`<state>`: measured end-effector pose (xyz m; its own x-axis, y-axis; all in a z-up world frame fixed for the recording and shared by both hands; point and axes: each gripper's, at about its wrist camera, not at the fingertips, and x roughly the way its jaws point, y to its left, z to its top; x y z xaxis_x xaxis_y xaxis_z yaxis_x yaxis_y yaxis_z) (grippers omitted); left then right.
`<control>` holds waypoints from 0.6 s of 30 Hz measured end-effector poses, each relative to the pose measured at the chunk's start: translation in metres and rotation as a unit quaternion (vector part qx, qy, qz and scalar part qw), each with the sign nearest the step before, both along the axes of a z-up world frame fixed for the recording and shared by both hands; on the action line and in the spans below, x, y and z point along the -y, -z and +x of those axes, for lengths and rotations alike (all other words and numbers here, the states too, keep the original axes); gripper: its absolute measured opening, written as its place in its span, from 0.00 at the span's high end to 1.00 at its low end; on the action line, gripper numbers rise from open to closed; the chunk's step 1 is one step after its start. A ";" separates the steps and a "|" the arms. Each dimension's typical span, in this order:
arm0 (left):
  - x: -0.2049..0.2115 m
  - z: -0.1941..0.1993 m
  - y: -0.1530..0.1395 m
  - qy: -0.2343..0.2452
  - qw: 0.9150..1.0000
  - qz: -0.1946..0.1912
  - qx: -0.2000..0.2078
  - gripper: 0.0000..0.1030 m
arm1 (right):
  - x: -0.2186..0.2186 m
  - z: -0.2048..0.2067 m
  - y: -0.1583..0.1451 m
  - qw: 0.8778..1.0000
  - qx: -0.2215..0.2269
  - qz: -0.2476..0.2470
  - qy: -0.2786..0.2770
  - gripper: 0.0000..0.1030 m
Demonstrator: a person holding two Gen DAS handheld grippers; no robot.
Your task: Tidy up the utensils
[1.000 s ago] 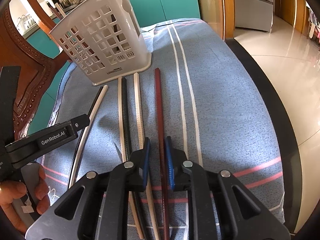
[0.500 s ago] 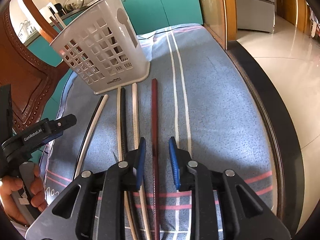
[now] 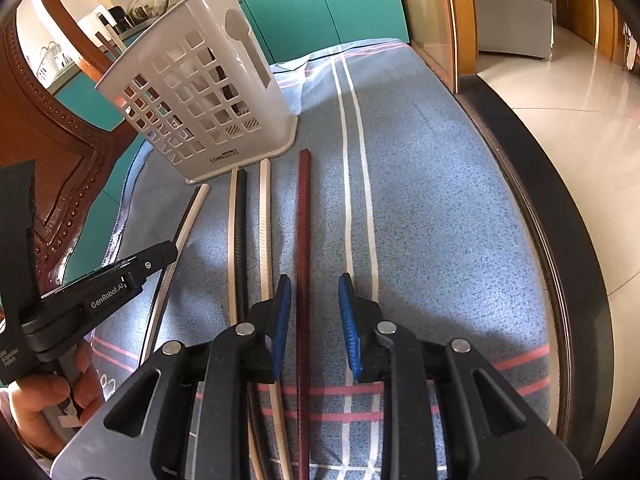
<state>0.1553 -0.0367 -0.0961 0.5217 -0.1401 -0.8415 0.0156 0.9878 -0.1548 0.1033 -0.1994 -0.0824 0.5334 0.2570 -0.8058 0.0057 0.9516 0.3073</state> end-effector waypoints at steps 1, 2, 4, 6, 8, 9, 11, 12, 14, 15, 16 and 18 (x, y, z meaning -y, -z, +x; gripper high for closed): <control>-0.002 0.000 0.000 -0.004 1.000 -0.008 -0.003 0.89 | 0.000 -0.001 0.000 1.000 0.000 0.000 0.001 0.75; -0.007 0.000 -0.001 -0.011 1.000 -0.016 -0.006 0.89 | 0.000 -0.001 0.000 1.000 -0.001 0.000 0.001 0.75; -0.021 -0.001 -0.002 -0.033 0.999 -0.015 -0.008 0.89 | 0.001 -0.001 0.000 1.000 -0.003 -0.001 0.002 0.75; -0.035 -0.001 -0.003 -0.053 0.998 -0.033 -0.009 0.89 | 0.002 -0.002 0.000 1.000 -0.004 -0.001 0.003 0.75; -0.042 -0.003 -0.006 -0.055 0.997 -0.052 -0.008 0.89 | 0.002 -0.003 -0.001 1.000 -0.004 -0.002 0.004 0.75; -0.042 -0.004 -0.007 -0.054 0.997 -0.051 -0.007 0.89 | 0.002 -0.003 -0.001 1.000 -0.004 -0.004 0.004 0.75; -0.042 -0.004 -0.004 -0.044 0.998 -0.050 -0.014 0.87 | 0.001 -0.004 -0.001 1.000 -0.004 -0.006 0.003 0.74; -0.041 -0.003 -0.003 -0.039 0.998 -0.049 -0.016 0.86 | 0.001 -0.005 -0.001 1.000 -0.004 -0.005 0.003 0.71; -0.029 -0.003 0.001 -0.025 0.999 -0.040 -0.019 0.83 | 0.000 -0.005 -0.002 1.000 -0.005 -0.004 0.002 0.70; -0.025 -0.003 0.002 -0.019 0.999 -0.032 -0.020 0.80 | 0.000 -0.005 -0.002 1.000 -0.004 -0.005 0.002 0.69; -0.022 -0.004 0.003 -0.015 1.000 -0.020 -0.018 0.79 | 0.000 -0.005 -0.002 1.000 -0.004 -0.006 0.001 0.69; -0.017 -0.006 0.003 -0.011 1.000 -0.007 -0.015 0.80 | 0.000 -0.006 -0.001 1.000 -0.004 -0.006 0.002 0.69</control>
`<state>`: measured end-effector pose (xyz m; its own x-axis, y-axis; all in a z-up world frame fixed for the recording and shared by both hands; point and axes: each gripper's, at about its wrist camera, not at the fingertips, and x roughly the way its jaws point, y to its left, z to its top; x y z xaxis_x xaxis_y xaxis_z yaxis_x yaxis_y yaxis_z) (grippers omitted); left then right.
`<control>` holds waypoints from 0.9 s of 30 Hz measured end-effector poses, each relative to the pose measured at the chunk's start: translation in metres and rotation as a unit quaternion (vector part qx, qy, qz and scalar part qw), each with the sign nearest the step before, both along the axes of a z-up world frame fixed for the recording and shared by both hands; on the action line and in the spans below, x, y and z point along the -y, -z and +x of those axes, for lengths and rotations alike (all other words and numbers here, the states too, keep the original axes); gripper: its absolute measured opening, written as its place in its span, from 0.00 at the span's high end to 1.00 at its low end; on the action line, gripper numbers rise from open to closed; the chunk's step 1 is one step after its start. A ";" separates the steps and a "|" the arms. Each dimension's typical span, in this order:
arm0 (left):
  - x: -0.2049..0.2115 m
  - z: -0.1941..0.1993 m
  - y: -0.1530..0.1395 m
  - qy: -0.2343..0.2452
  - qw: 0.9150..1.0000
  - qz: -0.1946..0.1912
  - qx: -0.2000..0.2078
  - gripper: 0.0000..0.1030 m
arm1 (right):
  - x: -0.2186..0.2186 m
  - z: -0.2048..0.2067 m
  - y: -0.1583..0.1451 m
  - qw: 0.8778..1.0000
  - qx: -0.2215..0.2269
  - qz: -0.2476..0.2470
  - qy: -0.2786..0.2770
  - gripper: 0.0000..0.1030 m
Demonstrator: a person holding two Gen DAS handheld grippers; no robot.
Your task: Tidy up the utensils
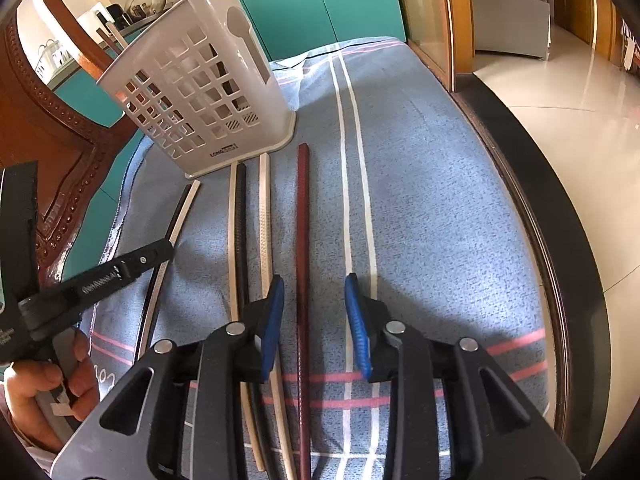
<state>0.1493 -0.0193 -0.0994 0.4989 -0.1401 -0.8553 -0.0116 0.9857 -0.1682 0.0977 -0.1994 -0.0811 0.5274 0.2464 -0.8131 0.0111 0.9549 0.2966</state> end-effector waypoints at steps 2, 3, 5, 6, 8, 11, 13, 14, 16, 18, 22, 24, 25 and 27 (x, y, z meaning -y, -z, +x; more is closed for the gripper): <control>0.001 -0.001 0.001 -0.003 1.000 -0.004 -0.001 0.81 | -0.001 0.000 0.000 1.000 0.001 -0.001 -0.001 0.69; 0.005 0.002 0.001 -0.004 1.000 -0.006 -0.001 0.81 | 0.000 0.000 0.000 1.000 0.001 -0.001 -0.002 0.69; 0.003 0.001 0.001 -0.008 1.000 -0.012 -0.001 0.81 | 0.000 0.000 0.000 1.000 0.001 -0.002 -0.003 0.69; 0.000 0.001 0.000 -0.011 1.000 -0.028 -0.002 0.81 | 0.000 0.000 0.000 1.000 0.002 -0.002 -0.003 0.69; -0.018 0.003 -0.001 -0.016 0.998 -0.057 0.000 0.81 | 0.001 0.000 0.000 1.000 0.002 0.000 -0.004 0.69; -0.019 0.003 -0.001 -0.022 0.999 -0.038 0.001 0.81 | 0.001 0.000 0.000 1.000 0.003 0.002 -0.005 0.69; -0.014 0.002 0.000 -0.012 0.999 -0.032 0.001 0.81 | 0.000 0.000 0.000 1.000 0.003 0.001 -0.004 0.69; -0.010 0.002 0.000 -0.008 1.000 -0.027 0.000 0.77 | 0.000 0.000 0.000 1.000 0.004 0.002 -0.004 0.69; -0.004 0.001 0.000 -0.002 1.000 -0.002 0.003 0.77 | 0.000 0.000 0.000 1.000 0.004 0.002 -0.006 0.68; 0.002 0.000 0.001 0.000 1.000 0.013 0.005 0.78 | 0.000 -0.001 0.001 1.000 0.004 0.001 -0.006 0.68; 0.001 -0.001 -0.001 -0.009 1.000 0.001 0.000 0.87 | 0.000 -0.001 0.001 1.000 0.005 0.001 -0.006 0.68; -0.003 -0.003 -0.002 -0.009 1.000 -0.004 -0.001 0.88 | 0.000 -0.001 0.001 1.000 0.006 -0.001 -0.006 0.68; -0.005 -0.005 -0.003 -0.010 1.000 -0.008 0.000 0.88 | -0.001 -0.001 0.001 1.000 0.006 -0.001 -0.006 0.67; -0.011 -0.007 -0.009 -0.015 0.999 -0.036 0.011 0.88 | -0.001 -0.001 0.001 1.000 0.007 0.001 -0.006 0.66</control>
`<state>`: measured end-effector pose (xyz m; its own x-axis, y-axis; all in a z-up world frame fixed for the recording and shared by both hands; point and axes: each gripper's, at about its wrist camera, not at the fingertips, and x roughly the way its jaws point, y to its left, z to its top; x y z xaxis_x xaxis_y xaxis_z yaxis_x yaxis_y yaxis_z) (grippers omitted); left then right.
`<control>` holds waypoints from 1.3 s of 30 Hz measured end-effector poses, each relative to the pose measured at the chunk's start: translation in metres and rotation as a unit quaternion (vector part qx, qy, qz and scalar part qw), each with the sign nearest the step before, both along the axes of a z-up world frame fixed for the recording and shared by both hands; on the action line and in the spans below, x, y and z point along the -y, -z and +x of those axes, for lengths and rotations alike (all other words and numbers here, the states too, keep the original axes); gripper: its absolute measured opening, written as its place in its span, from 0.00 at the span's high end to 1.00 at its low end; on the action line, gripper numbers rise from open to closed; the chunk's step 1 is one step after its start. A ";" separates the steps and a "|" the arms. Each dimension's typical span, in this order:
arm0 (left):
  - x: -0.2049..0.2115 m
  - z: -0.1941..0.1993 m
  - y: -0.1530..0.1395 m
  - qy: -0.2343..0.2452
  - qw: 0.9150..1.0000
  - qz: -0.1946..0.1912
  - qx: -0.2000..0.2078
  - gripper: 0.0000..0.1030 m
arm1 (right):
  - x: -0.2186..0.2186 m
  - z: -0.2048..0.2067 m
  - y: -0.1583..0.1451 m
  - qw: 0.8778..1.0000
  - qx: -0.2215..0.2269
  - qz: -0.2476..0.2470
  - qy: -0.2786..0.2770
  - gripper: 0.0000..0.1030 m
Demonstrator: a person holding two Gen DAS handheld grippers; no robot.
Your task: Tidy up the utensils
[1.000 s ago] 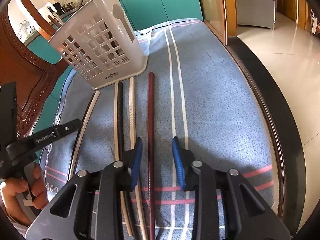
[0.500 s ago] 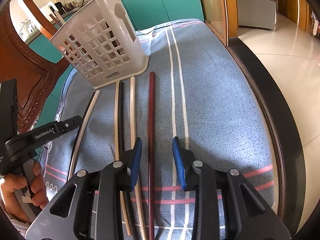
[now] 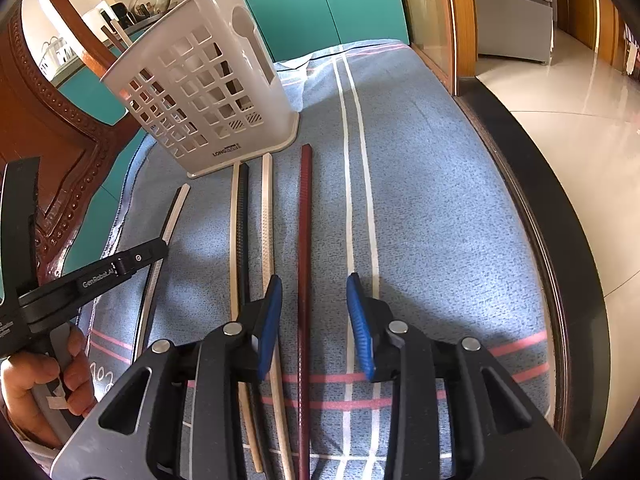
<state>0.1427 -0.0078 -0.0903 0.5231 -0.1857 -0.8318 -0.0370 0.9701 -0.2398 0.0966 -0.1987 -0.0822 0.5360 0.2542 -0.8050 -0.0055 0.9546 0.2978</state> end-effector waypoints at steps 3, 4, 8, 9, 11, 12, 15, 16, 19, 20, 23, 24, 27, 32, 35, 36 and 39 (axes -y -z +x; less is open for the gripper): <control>-0.009 -0.003 -0.013 0.001 0.999 -0.036 0.020 0.88 | 0.000 -0.001 0.000 1.000 0.001 0.000 -0.002 0.65; -0.011 -0.005 -0.015 0.004 0.999 -0.045 0.022 0.88 | 0.000 -0.001 0.000 1.000 0.000 0.002 -0.002 0.65; -0.012 -0.009 -0.018 0.006 0.999 -0.048 0.022 0.78 | 0.000 0.000 0.001 1.000 0.000 0.002 -0.002 0.65; -0.012 -0.009 -0.016 0.001 0.999 -0.040 0.016 0.78 | -0.001 0.000 0.001 1.000 0.001 0.000 -0.002 0.65; -0.014 -0.008 -0.013 -0.003 1.000 -0.029 0.008 0.78 | -0.002 -0.001 0.001 1.000 0.002 -0.005 -0.003 0.65; -0.012 -0.005 -0.010 -0.003 1.000 -0.024 0.003 0.78 | -0.002 0.000 0.001 1.000 0.002 -0.007 -0.004 0.65; -0.008 0.005 0.001 -0.005 1.000 -0.008 -0.012 0.78 | -0.002 0.002 0.001 1.000 0.000 -0.010 -0.006 0.65; -0.007 0.009 0.005 -0.008 1.000 0.005 -0.018 0.78 | -0.002 0.006 0.000 1.000 -0.003 -0.014 -0.007 0.65; -0.003 0.024 0.004 -0.003 0.999 0.041 -0.021 0.78 | -0.009 0.022 -0.001 0.999 -0.013 -0.045 -0.016 0.65; -0.002 0.027 0.003 -0.001 0.999 0.046 -0.022 0.78 | -0.012 0.028 -0.002 0.998 -0.015 -0.059 -0.023 0.65; -0.003 0.037 0.003 -0.003 0.998 0.058 -0.024 0.78 | -0.024 0.048 -0.001 0.993 -0.021 -0.103 -0.046 0.65; -0.003 0.038 0.002 -0.006 0.998 0.058 -0.024 0.78 | -0.028 0.056 0.000 0.992 -0.023 -0.118 -0.050 0.65; 0.000 0.041 0.001 -0.007 0.997 0.074 -0.020 0.78 | -0.034 0.070 0.002 0.989 -0.022 -0.140 -0.052 0.65; 0.011 0.046 -0.003 -0.004 0.994 0.107 -0.014 0.77 | -0.041 0.082 0.004 0.985 -0.013 -0.166 -0.055 0.65; 0.015 0.045 -0.006 -0.011 0.992 0.125 -0.012 0.67 | -0.042 0.086 0.004 0.984 -0.015 -0.169 -0.056 0.66; 0.015 0.044 -0.006 -0.017 0.991 0.133 -0.012 0.63 | -0.042 0.086 0.004 0.983 -0.015 -0.171 -0.057 0.66; 0.014 0.044 -0.006 -0.026 0.991 0.128 -0.015 0.59 | -0.043 0.087 0.003 0.982 -0.015 -0.178 -0.059 0.66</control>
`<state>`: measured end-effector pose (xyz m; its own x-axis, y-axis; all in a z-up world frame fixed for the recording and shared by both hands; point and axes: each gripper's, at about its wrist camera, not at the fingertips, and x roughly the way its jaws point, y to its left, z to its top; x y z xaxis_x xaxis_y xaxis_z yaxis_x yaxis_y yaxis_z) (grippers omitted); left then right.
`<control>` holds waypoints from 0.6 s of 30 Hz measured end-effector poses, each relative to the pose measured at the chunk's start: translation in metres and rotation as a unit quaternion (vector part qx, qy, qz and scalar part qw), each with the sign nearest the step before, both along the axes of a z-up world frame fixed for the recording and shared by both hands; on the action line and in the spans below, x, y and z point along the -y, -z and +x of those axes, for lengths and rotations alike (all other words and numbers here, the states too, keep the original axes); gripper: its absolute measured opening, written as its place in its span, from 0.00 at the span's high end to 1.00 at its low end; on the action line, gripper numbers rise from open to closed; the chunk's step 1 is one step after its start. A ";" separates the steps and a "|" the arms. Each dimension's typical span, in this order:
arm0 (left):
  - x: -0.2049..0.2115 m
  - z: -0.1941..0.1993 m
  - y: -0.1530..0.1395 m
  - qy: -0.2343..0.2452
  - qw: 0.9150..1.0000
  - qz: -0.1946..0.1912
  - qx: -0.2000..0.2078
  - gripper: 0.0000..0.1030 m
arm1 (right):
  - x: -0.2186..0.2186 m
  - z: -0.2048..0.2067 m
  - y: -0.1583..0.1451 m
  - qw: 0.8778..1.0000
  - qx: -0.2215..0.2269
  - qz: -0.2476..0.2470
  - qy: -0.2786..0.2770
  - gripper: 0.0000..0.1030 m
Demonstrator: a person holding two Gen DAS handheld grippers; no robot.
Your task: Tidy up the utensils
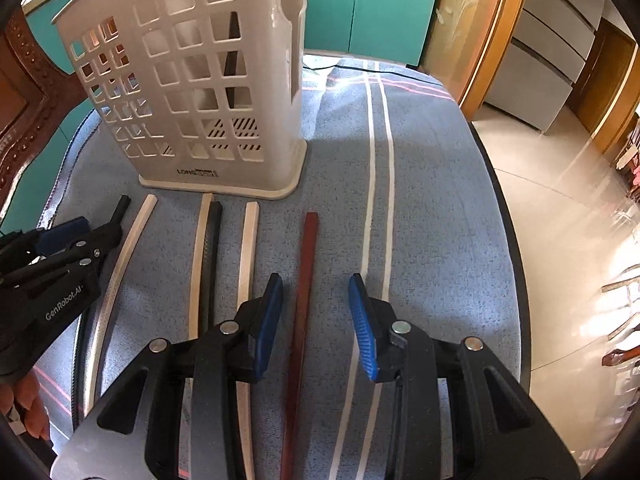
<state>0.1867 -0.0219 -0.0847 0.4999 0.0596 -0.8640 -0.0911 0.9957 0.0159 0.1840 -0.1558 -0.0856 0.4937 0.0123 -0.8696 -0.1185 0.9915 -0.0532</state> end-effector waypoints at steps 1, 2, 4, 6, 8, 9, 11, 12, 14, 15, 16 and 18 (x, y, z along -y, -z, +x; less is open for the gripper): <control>-0.001 0.001 0.000 -0.001 1.000 -0.004 -0.002 0.59 | 0.000 0.001 0.000 1.000 -0.001 -0.001 0.000 0.66; -0.001 0.000 -0.001 -0.001 1.000 -0.004 -0.004 0.59 | -0.001 0.001 0.000 1.000 -0.001 -0.001 0.000 0.66; -0.001 -0.002 0.001 -0.002 1.000 -0.005 -0.004 0.59 | 0.000 0.001 0.000 1.000 -0.002 0.002 0.003 0.66; -0.001 -0.003 0.002 -0.002 1.000 -0.008 -0.006 0.59 | -0.002 -0.001 0.000 1.000 -0.001 0.002 0.004 0.66; -0.008 -0.002 0.007 -0.004 1.000 -0.015 -0.008 0.61 | -0.004 -0.003 0.000 1.000 0.000 0.001 0.006 0.66; -0.009 -0.002 0.007 -0.002 1.000 -0.017 -0.008 0.62 | -0.005 -0.003 0.000 1.000 -0.002 0.001 0.006 0.66; -0.010 0.003 0.013 0.004 1.000 -0.021 -0.008 0.73 | -0.007 -0.004 0.000 1.000 -0.004 0.005 0.002 0.71; -0.010 0.002 0.013 0.009 1.000 -0.022 -0.007 0.76 | -0.009 -0.004 -0.001 1.000 -0.005 0.006 -0.003 0.75; -0.006 0.000 0.011 0.015 1.000 -0.025 -0.006 0.85 | -0.014 -0.005 -0.002 1.000 -0.005 0.009 -0.010 0.85; -0.006 -0.001 0.011 0.015 1.000 -0.026 -0.006 0.88 | -0.016 -0.005 -0.001 1.000 -0.005 0.008 -0.012 0.89; -0.007 -0.001 0.011 0.016 0.999 -0.028 -0.006 0.93 | -0.019 -0.006 -0.001 1.000 -0.004 0.010 -0.014 0.92; -0.008 -0.001 0.010 0.016 0.999 -0.036 -0.004 0.93 | -0.019 -0.007 -0.002 1.000 -0.001 0.012 -0.012 0.93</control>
<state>0.1853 -0.0135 -0.0951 0.4928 -0.0188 -0.8699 -0.0596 0.9967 -0.0553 0.1769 -0.1363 -0.0839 0.4910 0.0453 -0.8700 -0.1421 0.9894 -0.0287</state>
